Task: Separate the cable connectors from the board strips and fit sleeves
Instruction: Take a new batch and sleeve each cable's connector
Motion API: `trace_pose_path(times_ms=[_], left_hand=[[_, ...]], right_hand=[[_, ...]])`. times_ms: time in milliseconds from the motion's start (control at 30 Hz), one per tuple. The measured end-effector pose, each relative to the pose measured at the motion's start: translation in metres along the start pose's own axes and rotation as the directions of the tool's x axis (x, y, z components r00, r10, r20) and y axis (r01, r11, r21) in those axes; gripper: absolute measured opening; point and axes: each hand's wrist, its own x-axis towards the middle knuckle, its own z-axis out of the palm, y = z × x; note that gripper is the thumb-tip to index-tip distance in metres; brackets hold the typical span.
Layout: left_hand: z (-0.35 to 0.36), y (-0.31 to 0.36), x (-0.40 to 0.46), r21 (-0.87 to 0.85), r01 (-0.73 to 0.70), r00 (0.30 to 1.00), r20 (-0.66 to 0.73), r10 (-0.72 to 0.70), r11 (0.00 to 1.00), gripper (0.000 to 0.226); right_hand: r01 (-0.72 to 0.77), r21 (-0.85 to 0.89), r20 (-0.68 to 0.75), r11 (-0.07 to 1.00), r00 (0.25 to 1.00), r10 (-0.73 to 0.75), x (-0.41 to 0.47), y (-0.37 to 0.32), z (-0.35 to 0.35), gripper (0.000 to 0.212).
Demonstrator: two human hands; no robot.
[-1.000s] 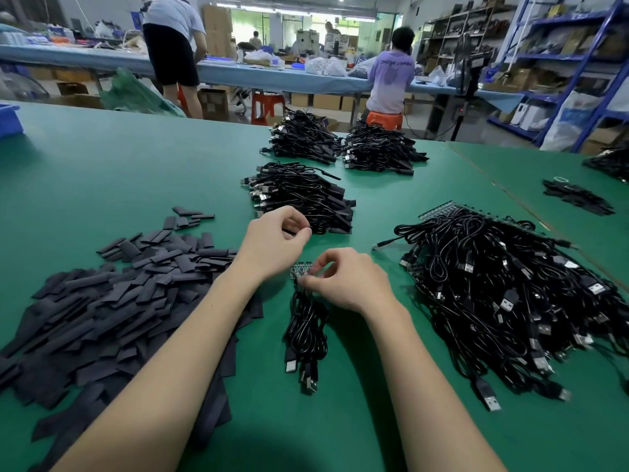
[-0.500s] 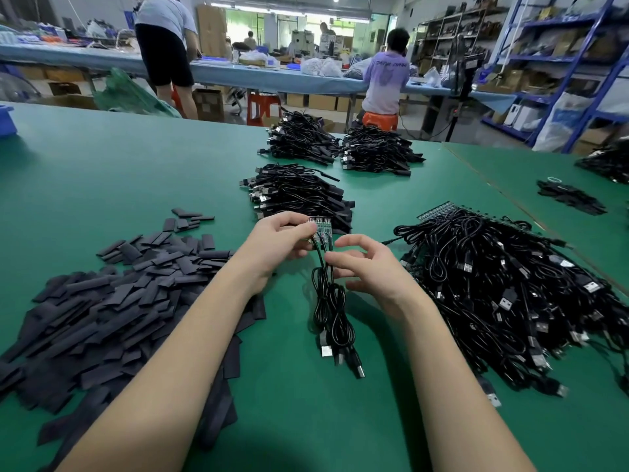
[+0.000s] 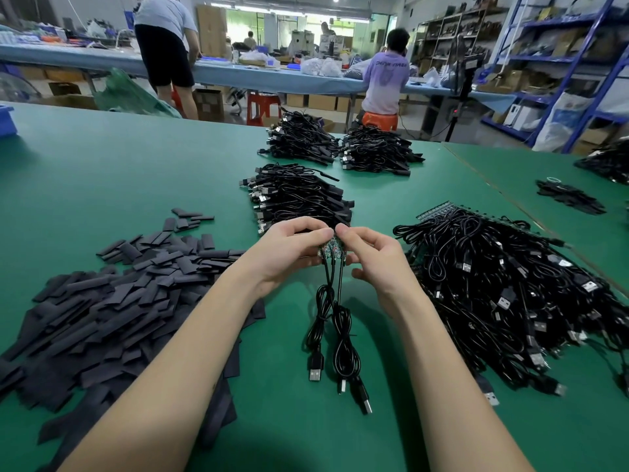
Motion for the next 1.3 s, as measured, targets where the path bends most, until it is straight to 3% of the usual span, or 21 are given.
trace_pose_path(times_ms=[167, 267, 433, 500, 533, 600, 667, 733, 800, 833, 900, 967, 1033, 1100, 1200, 1300], left_hand=[[0.0, 0.001, -0.002, -0.025, -0.006, 1.0, 0.016, 0.007, 1.0, 0.005], [0.0, 0.004, -0.002, -0.078, 0.008, 1.0, 0.029, -0.006, 0.997, 0.008], [0.006, 0.004, -0.005, -0.348, 0.09, 0.991, 0.125, -0.049, 0.933, 0.011], [0.007, 0.001, -0.005, -0.406, 0.106, 0.993, 0.098, -0.072, 0.907, 0.015], [0.007, -0.002, -0.004, -0.344, 0.095, 0.995, 0.037, -0.088, 0.934, 0.016], [0.004, -0.01, -0.002, 0.072, 0.068, 0.984, -0.168, -0.055, 0.995, 0.019], [0.003, -0.018, -0.002, 0.531, 0.068, 0.957, -0.273, 0.095, 0.844, 0.023], [0.011, -0.023, -0.003, 0.714, 0.006, 0.947, -0.23, 0.226, 0.701, 0.023], [0.02, -0.024, -0.002, 0.75, -0.086, 0.935, -0.166, 0.313, 0.656, 0.017], [0.024, -0.022, 0.0, 0.664, -0.112, 0.94, -0.171, 0.296, 0.739, 0.013], [0.032, -0.016, -0.001, 0.249, -0.045, 0.987, -0.14, 0.082, 0.967, 0.014], [0.036, -0.012, -0.003, -0.11, 0.068, 0.997, -0.023, -0.071, 0.992, 0.015], [0.036, -0.012, -0.004, -0.185, 0.099, 0.995, -0.005, -0.101, 0.978, 0.013], [0.037, -0.013, -0.005, -0.213, 0.115, 0.992, -0.031, -0.124, 0.97, 0.013], [0.04, -0.016, -0.006, -0.279, 0.164, 0.983, -0.035, -0.18, 0.946, 0.009], [0.041, -0.014, -0.011, -0.24, 0.143, 0.988, -0.027, -0.154, 0.96, 0.015]], right_hand=[[0.0, 0.057, 0.026, 0.998, 1.0, -0.002, -0.001, -0.001, 0.0, 0.026], [-0.043, 0.195, 0.078, 0.98, 0.997, 0.028, -0.002, -0.001, -0.001, 0.029], [-0.248, 0.535, 0.248, 0.808, 0.96, 0.13, -0.004, -0.002, 0.01, 0.021], [-0.271, 0.552, 0.254, 0.788, 0.956, 0.15, -0.005, -0.006, 0.009, 0.02], [-0.236, 0.485, 0.215, 0.842, 0.966, 0.147, -0.005, -0.007, 0.004, 0.02], [-0.13, 0.209, 0.108, 0.969, 0.988, 0.109, -0.004, -0.01, -0.007, 0.018], [-0.053, -0.023, -0.018, 0.998, 0.998, 0.053, -0.003, -0.011, -0.016, 0.017], [-0.011, -0.051, -0.092, 0.999, 0.996, 0.006, -0.003, -0.011, -0.017, 0.018], [-0.007, -0.038, -0.146, 0.999, 0.989, 0.001, -0.003, -0.011, -0.012, 0.023], [-0.018, -0.035, -0.171, 0.999, 0.985, 0.012, -0.003, -0.011, -0.01, 0.025], [-0.045, -0.014, -0.199, 0.999, 0.979, 0.041, -0.002, -0.011, -0.007, 0.025], [-0.055, -0.005, -0.214, 0.998, 0.975, 0.053, -0.002, -0.013, -0.008, 0.023], [-0.044, -0.07, -0.215, 0.997, 0.976, 0.028, -0.002, -0.017, -0.01, 0.023], [-0.016, -0.245, -0.229, 0.969, 0.973, -0.042, -0.002, -0.023, -0.011, 0.025], [0.112, -0.554, -0.239, 0.825, 0.928, -0.287, -0.004, -0.04, 0.003, 0.023], [0.283, -0.739, 0.013, 0.611, 0.913, -0.407, -0.005, -0.061, 0.04, 0.013]])
